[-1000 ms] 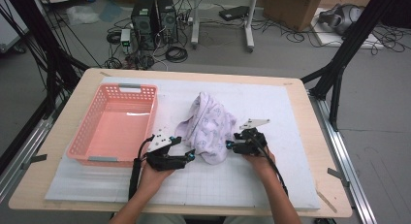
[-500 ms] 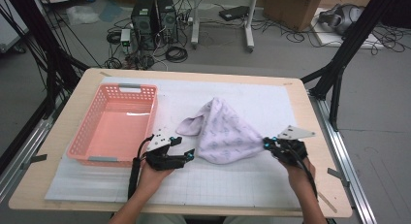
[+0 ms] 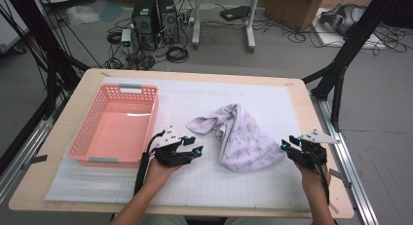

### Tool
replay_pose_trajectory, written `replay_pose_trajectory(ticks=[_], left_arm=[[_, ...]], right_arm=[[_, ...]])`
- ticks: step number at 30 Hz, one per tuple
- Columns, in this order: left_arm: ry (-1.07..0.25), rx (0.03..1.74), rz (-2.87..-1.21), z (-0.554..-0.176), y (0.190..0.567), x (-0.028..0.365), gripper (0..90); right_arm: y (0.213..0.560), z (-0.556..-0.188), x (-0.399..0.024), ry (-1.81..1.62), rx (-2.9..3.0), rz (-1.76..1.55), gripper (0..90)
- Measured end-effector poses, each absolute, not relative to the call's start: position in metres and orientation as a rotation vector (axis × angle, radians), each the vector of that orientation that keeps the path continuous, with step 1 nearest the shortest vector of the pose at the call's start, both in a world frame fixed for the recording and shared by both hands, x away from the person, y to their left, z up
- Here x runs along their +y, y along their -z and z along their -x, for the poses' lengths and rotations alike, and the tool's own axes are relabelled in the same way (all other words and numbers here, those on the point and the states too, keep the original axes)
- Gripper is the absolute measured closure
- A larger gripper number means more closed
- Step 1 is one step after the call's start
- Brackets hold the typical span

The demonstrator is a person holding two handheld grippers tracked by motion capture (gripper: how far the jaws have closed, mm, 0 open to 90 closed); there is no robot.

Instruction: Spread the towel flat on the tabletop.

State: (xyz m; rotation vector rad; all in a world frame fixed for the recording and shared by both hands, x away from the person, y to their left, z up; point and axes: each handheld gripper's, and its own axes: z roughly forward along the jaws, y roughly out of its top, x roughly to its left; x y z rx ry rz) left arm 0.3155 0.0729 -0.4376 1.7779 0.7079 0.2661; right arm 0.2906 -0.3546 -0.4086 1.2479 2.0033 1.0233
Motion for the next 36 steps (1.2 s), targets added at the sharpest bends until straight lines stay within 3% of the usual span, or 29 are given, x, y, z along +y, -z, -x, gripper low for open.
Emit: replay_pose_trajectory(ticks=[5,7,9,15,17,18,20,21,36], left_arm=[[-0.238,0.654,-1.796,-0.329,0.427,0.051,57.0],[-0.195,0.636,-1.798,-0.334,0.423,0.040,52.6],[-0.152,0.653,-1.798,-0.339,0.420,0.027,41.0],[-0.118,0.585,-1.890,-0.340,0.423,-0.007,41.5],[-0.120,0.574,-1.922,-0.339,0.426,-0.014,46.3],[-0.130,0.558,-1.959,-0.339,0.428,-0.016,52.8],[-0.145,0.532,-2.026,-0.338,0.430,-0.020,77.7],[-0.131,0.554,-2.037,-0.338,0.431,-0.019,82.0],[-0.169,0.697,-1.809,-0.331,0.410,0.056,84.3]], right_arm=[[0.415,-0.290,-0.354,-1.035,2.021,-1.255,60.6],[0.419,-0.290,-0.354,-1.048,2.033,-1.247,60.1],[0.421,-0.290,-0.354,-1.077,2.050,-1.247,59.2],[0.419,-0.286,-0.352,-1.099,2.076,-1.223,59.1],[0.419,-0.285,-0.353,-1.109,2.085,-1.213,58.6],[0.419,-0.284,-0.352,-1.115,2.088,-1.210,58.4],[0.419,-0.283,-0.351,-1.126,2.106,-1.195,57.6],[0.419,-0.282,-0.351,-1.130,2.117,-1.185,57.0],[0.432,-0.263,-0.302,-1.258,2.471,-0.817,45.5]])
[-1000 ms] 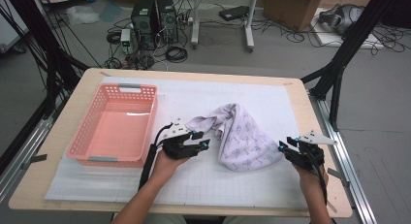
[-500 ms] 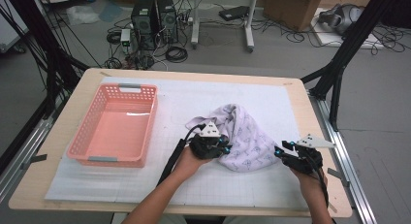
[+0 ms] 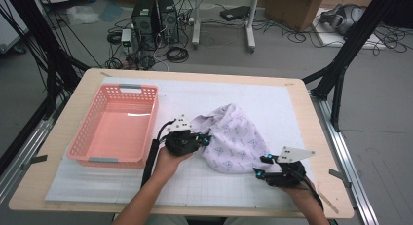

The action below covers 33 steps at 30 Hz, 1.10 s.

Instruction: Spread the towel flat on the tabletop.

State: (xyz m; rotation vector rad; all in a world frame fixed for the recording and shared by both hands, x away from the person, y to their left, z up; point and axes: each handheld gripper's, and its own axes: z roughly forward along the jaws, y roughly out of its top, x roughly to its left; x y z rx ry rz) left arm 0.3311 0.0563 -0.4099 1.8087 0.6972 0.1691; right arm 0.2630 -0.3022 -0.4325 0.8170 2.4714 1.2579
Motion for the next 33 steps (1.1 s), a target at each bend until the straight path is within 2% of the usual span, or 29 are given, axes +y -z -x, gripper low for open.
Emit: replay_pose_trajectory(ticks=[6,7,9,11,16,22,29,31,33], left_arm=[[-0.193,0.710,-1.786,-0.326,0.405,0.072,84.3],[-0.202,0.713,-1.778,-0.325,0.404,0.075,84.3],[-0.216,0.714,-1.764,-0.323,0.403,0.081,84.3],[-0.223,0.711,-1.755,-0.323,0.402,0.085,84.3],[-0.253,0.712,-1.714,-0.329,0.401,0.086,84.3],[-0.304,0.765,-1.651,-0.354,0.403,0.073,84.2],[-0.404,0.823,-1.695,-0.383,0.403,0.050,83.5],[-0.455,0.840,-1.669,-0.385,0.402,0.046,76.4],[-0.433,0.883,-1.643,-0.388,0.403,0.047,59.3]], right_arm=[[0.450,-0.269,-0.265,-1.170,2.556,-0.720,46.6],[0.450,-0.271,-0.264,-1.175,2.556,-0.721,52.9],[0.449,-0.273,-0.262,-1.174,2.561,-0.696,75.1],[0.446,-0.273,-0.259,-1.132,2.580,-0.641,83.6],[0.417,-0.284,-0.271,-1.286,2.473,-0.664,84.7],[0.385,-0.322,-0.294,-1.362,2.272,-0.867,84.7],[0.385,-0.380,-0.307,-1.250,2.166,-1.110,84.7],[0.389,-0.394,-0.306,-1.207,2.148,-1.162,84.7],[0.392,-0.404,-0.307,-1.166,2.123,-1.214,84.7]])
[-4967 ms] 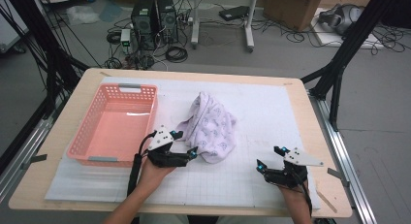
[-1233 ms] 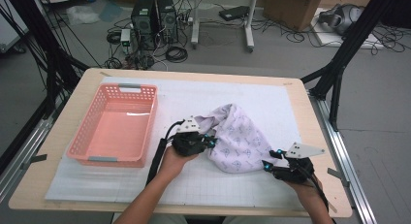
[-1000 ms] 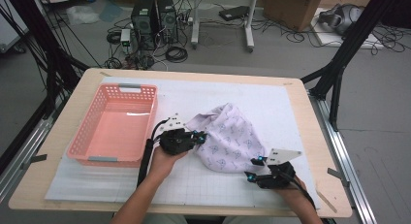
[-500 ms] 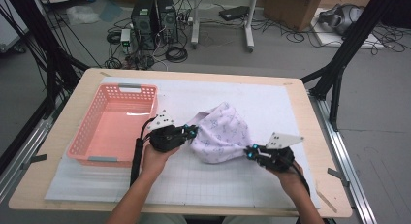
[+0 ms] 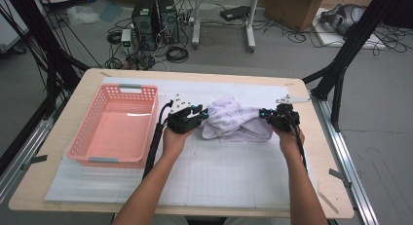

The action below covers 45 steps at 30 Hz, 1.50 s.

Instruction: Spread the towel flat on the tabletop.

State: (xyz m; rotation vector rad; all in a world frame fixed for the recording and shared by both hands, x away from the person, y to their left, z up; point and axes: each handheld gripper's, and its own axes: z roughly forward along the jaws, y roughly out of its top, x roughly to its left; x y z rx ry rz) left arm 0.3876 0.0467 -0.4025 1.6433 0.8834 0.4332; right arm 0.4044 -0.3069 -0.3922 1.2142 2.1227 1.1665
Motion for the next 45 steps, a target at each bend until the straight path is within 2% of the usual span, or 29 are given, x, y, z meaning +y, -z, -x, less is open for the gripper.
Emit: replay_pose_trajectory(ticks=[1,4,6,11,21,25,27,29,30,32,34,35,38,39,45], left_arm=[[-0.404,0.894,-1.641,-0.388,0.403,0.048,51.5],[-0.405,0.852,-1.686,-0.386,0.402,0.049,49.3],[-0.353,0.806,-1.705,-0.384,0.402,0.049,49.2],[-0.278,0.730,-1.770,-0.379,0.406,0.036,47.0],[-0.266,0.675,-1.954,-0.374,0.421,0.013,42.2],[-0.274,0.679,-2.011,-0.374,0.430,0.005,42.0],[-0.306,0.693,-2.062,-0.375,0.436,0.002,45.7],[-0.306,0.697,-2.105,-0.375,0.441,0.001,58.8],[-0.301,0.692,-2.109,-0.374,0.443,0.002,69.6],[-0.284,0.704,-2.084,-0.372,0.446,0.006,79.4],[-0.254,0.716,-2.084,-0.372,0.445,0.011,81.8],[-0.260,0.718,-2.079,-0.370,0.444,0.013,82.3],[-0.272,0.723,-2.051,-0.363,0.440,0.022,83.2],[-0.283,0.724,-2.055,-0.359,0.440,0.025,83.2],[-0.350,0.731,-2.074,-0.339,0.437,0.042,83.4]], right_arm=[[0.394,-0.410,-0.308,-1.138,2.102,-1.252,84.7],[0.400,-0.423,-0.317,-1.041,2.028,-1.392,84.6],[0.404,-0.426,-0.323,-0.973,1.989,-1.452,83.3],[0.405,-0.420,-0.330,-0.993,1.999,-1.465,67.5],[0.386,-0.368,-0.337,-1.131,2.043,-1.300,60.2],[0.390,-0.339,-0.325,-1.187,2.129,-1.171,50.2],[0.400,-0.329,-0.316,-1.150,2.173,-1.100,43.5],[0.411,-0.323,-0.307,-1.136,2.241,-1.038,37.8],[0.416,-0.321,-0.301,-1.129,2.274,-1.009,35.8],[0.424,-0.319,-0.288,-1.093,2.328,-0.936,34.7],[0.429,-0.319,-0.278,-1.042,2.344,-0.898,35.2],[0.431,-0.322,-0.273,-1.009,2.342,-0.902,40.0],[0.432,-0.327,-0.269,-0.978,2.343,-0.947,74.3],[0.431,-0.327,-0.270,-0.989,2.344,-0.938,79.3],[0.408,-0.313,-0.284,-1.107,2.348,-0.928,82.0]])
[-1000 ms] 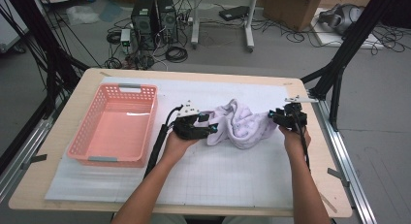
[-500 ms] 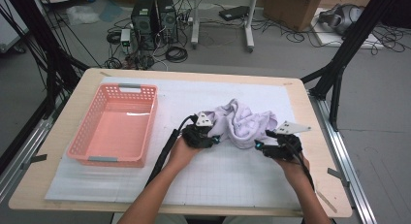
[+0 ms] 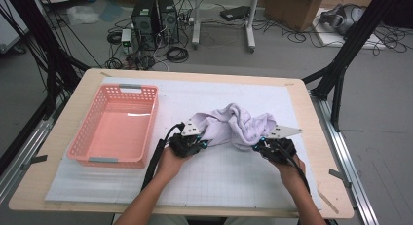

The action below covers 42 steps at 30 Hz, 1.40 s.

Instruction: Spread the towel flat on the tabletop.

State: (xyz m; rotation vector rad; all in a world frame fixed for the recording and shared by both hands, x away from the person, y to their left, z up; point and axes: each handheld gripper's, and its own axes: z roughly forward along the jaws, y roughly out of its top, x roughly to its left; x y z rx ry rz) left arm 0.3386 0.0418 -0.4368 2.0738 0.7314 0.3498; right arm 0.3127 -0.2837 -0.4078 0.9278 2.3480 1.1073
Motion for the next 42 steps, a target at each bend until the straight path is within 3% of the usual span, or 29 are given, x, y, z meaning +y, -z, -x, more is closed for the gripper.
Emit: replay_pose_trajectory(ticks=[12,20,28,31,34,36,42], left_arm=[[-0.409,0.834,-2.043,-0.336,0.439,0.065,83.4],[-0.397,0.829,-2.036,-0.334,0.436,0.068,83.5],[-0.367,0.839,-2.004,-0.335,0.437,0.073,83.4],[-0.340,0.826,-1.977,-0.335,0.436,0.073,82.9],[-0.327,0.800,-1.969,-0.333,0.435,0.072,82.2],[-0.314,0.787,-1.967,-0.333,0.435,0.072,82.6],[-0.280,0.777,-1.928,-0.330,0.432,0.071,83.1]], right_arm=[[0.331,-0.294,-0.335,-1.244,2.105,-0.967,81.7],[0.308,-0.348,-0.340,-1.233,1.971,-1.073,81.9],[0.331,-0.411,-0.325,-1.109,2.001,-1.238,81.0],[0.350,-0.424,-0.324,-1.091,2.009,-1.334,76.4],[0.361,-0.425,-0.322,-1.069,2.013,-1.376,59.7],[0.365,-0.418,-0.322,-1.029,2.016,-1.374,54.8],[0.384,-0.377,-0.321,-1.022,2.094,-1.288,53.6]])
